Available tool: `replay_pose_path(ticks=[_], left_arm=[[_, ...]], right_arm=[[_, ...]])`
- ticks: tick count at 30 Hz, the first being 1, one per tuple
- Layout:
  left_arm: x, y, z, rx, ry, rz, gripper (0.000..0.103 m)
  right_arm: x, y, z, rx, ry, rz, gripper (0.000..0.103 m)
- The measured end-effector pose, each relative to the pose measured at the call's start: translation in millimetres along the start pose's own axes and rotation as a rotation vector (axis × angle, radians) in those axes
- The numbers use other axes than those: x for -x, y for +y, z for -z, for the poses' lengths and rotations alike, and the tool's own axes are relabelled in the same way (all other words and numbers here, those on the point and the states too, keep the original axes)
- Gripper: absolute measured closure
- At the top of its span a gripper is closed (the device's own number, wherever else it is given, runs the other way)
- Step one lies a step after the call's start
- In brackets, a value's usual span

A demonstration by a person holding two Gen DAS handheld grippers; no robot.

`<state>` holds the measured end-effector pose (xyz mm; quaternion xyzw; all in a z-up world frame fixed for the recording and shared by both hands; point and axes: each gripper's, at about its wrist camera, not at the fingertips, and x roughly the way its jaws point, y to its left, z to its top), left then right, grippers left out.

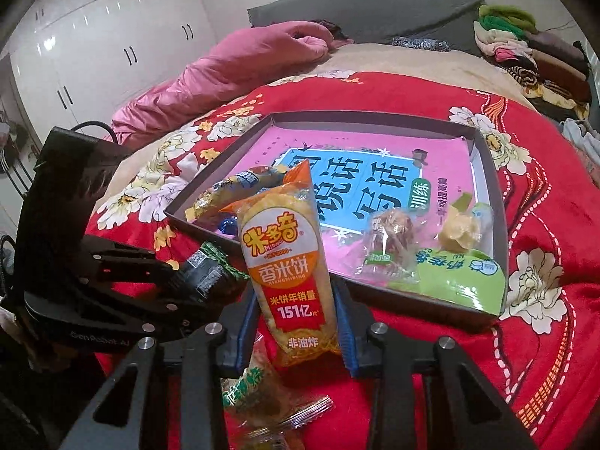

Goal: Organize snacks
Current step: 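Grasp the orange rice-cracker bag with the right gripper while the left grasps the black packet, then lift the black packet over the tray with the left gripper while the right lifts the orange bag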

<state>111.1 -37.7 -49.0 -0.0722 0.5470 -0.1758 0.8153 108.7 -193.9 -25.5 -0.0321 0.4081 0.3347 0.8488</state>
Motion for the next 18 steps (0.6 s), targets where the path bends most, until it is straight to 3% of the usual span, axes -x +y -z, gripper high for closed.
replay_pose_path(ticks=[6,18], left_arm=[[11.5,1.0,-2.0,0.012,-0.024,0.033,0.067],[45.5,4.9,-13.5,0.032,-0.104,0.068,0.067]], right_arm=[[12.8,4.4,-4.4,-0.002,-0.079,-0.062,0.065],[30.2,-8.9,-10.7,-0.056,-0.167,-0.046,0.065]])
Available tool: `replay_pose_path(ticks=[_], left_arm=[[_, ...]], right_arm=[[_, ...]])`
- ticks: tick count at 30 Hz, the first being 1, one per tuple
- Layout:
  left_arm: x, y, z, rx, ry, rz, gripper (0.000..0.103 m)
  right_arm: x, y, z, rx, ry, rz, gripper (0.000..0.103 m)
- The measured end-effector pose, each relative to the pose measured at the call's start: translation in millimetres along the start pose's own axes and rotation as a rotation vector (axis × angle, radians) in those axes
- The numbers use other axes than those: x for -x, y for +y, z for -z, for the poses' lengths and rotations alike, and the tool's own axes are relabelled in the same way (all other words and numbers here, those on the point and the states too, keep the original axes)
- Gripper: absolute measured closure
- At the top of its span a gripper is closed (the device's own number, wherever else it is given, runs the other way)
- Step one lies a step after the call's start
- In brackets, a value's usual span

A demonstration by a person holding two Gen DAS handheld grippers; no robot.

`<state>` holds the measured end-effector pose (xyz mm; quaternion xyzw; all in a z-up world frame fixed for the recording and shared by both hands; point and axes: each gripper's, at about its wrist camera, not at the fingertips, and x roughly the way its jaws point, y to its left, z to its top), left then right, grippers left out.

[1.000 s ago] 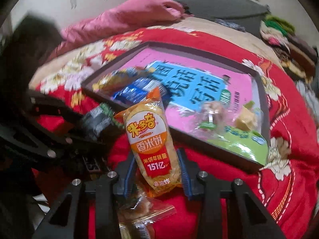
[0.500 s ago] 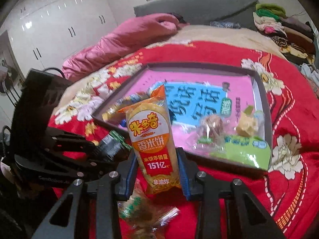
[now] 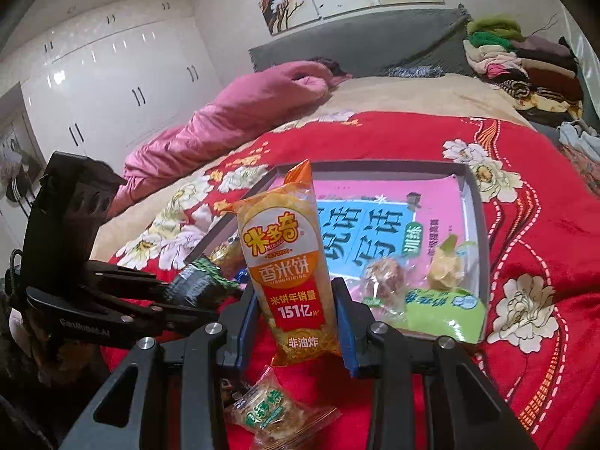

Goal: Organize snacks
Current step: 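Lift the black packet over the tray with the left gripper while the right lifts the orange bag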

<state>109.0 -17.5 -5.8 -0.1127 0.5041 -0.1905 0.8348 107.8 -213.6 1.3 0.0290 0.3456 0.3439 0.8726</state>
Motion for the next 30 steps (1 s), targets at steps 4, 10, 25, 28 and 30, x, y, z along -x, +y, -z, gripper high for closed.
replay_pose_path(ticks=[4,10,25,28,30], left_arm=[[9.7,5.9,-2.2,0.015,-0.028,-0.005,0.067],[15.7,12.4,-2.9,0.028,-0.048,-0.02,0.067],[10.2,13.6,-1.9,0.037,-0.032,0.001,0.067],[10.1,13.7,-2.1,0.038,-0.03,-0.001,0.067],[9.3,14.4,-2.2,0.041,-0.029,0.0,0.067]], right_arm=[[5.8,-5.3,-2.8,-0.017,-0.027,0.014,0.066],[2.6,-11.5,-4.5,-0.033,-0.012,0.005,0.069],[-30.2,25.8,12.2,0.177,0.128,0.104,0.056],[-37.5,31.2,10.8,0.206,0.128,0.108,0.056],[-42.9,33.0,10.2,0.214,0.133,0.111,0.056]])
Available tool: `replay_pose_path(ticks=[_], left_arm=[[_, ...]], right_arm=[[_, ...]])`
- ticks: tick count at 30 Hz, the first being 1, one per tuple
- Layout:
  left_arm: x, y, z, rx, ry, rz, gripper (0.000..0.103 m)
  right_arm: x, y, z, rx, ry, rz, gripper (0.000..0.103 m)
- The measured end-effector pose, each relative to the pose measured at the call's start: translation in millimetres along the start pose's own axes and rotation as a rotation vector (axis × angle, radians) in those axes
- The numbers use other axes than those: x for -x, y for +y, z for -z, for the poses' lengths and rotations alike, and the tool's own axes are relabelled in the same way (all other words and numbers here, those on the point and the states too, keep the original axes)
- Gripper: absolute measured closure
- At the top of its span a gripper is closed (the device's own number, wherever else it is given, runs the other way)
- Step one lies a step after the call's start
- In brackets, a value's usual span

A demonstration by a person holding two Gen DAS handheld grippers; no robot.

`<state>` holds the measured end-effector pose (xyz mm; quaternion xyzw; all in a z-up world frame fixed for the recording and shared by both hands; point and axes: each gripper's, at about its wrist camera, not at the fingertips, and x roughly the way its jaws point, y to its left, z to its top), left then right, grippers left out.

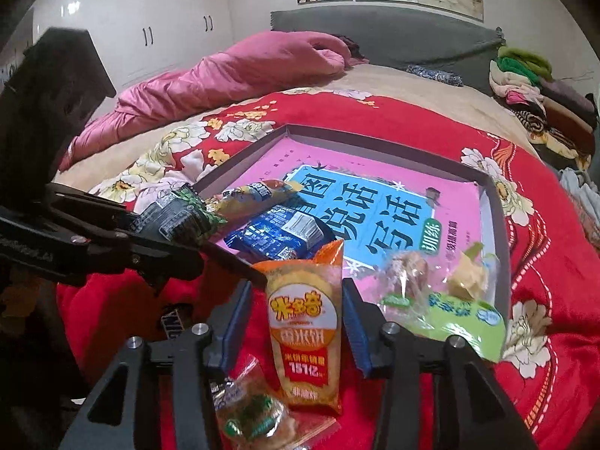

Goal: Organize snacks
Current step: 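Lift the black packet over the tray with the left gripper while the right lifts the orange bag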

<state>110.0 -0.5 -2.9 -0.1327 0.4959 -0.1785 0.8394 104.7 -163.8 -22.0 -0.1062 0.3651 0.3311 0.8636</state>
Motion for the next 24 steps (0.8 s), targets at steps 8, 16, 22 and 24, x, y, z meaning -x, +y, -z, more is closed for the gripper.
replay_pose_path(ticks=[8,16,22,24], left_arm=[[-0.7,2.8,-0.1,0.014,-0.005,0.001,0.067],[10.3,0.9,-4.4,0.006,-0.05,0.001,0.067],[14.8,-0.1,-8.5,-0.006,-0.083,-0.017,0.067],[16.8,-0.3,-11.4,-0.011,-0.096,-0.022,0.067]], right_arm=[[4.1,-5.5,-3.8,-0.038,-0.021,-0.026,0.068],[39.0,-22.2,-12.1,-0.134,-0.163,-0.081,0.068],[59.4,-33.1,-18.5,-0.163,-0.248,-0.056,0.068],[65.3,-39.0,-20.8,-0.176,-0.274,-0.043,0.068]])
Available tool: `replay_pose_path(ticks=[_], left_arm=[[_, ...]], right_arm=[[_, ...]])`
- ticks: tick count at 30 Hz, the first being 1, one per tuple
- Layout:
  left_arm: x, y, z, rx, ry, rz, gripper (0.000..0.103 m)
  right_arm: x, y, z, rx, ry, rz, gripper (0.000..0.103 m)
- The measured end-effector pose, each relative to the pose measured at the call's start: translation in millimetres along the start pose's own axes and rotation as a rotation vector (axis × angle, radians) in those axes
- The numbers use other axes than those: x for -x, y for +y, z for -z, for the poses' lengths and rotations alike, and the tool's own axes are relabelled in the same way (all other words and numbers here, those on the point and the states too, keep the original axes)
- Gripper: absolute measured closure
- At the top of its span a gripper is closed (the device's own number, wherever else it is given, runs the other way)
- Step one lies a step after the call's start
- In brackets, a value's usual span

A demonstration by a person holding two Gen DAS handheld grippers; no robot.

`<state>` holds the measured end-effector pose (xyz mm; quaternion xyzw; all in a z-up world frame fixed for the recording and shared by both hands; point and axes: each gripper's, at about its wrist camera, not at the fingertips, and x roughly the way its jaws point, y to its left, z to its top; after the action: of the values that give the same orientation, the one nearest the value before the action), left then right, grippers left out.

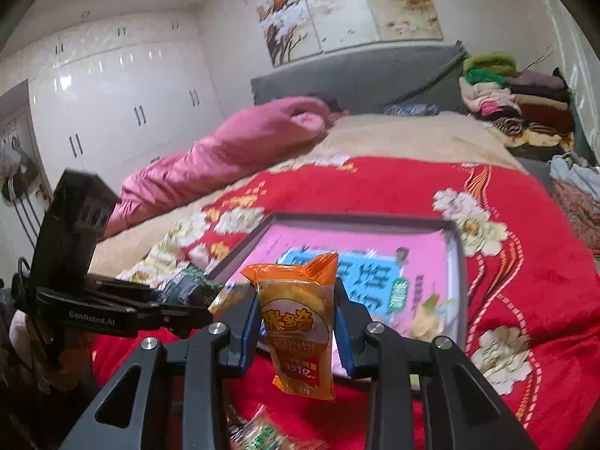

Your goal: Organize snacks

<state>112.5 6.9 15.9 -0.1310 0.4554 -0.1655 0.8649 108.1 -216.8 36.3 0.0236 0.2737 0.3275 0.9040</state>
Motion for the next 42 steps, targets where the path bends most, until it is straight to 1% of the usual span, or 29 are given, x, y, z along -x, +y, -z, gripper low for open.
replay_pose_path(ticks=[5,11,16,28,42], left_arm=[[1.2,1.8,-5.6,0.001,-0.022,-0.012,0.067],[-0.8,7.3,-10.9,0.01,-0.038,-0.034,0.067],[-3.1,13.0,-14.4,0.022,-0.055,-0.042,0.067],[-20.3,14.6,-17.7,0.001,-0.079,-0.058,0.067],[-43.2,17.1,-19.8,-0.019,-0.062,-0.075,0.067]], right_arm=[[9.1,-17.6,-8.3,-0.046,-0.049,0.036,0.068],[14.9,-34.3,-11.5,-0.087,-0.077,0.069,0.068],[15.4,-40.4,-12.4,-0.1,-0.086,0.093,0.068],[0.0,-35.1,-10.3,-0.1,-0.069,0.072,0.068],[-21.8,-22.1,-9.3,-0.069,-0.035,0.044,0.068]])
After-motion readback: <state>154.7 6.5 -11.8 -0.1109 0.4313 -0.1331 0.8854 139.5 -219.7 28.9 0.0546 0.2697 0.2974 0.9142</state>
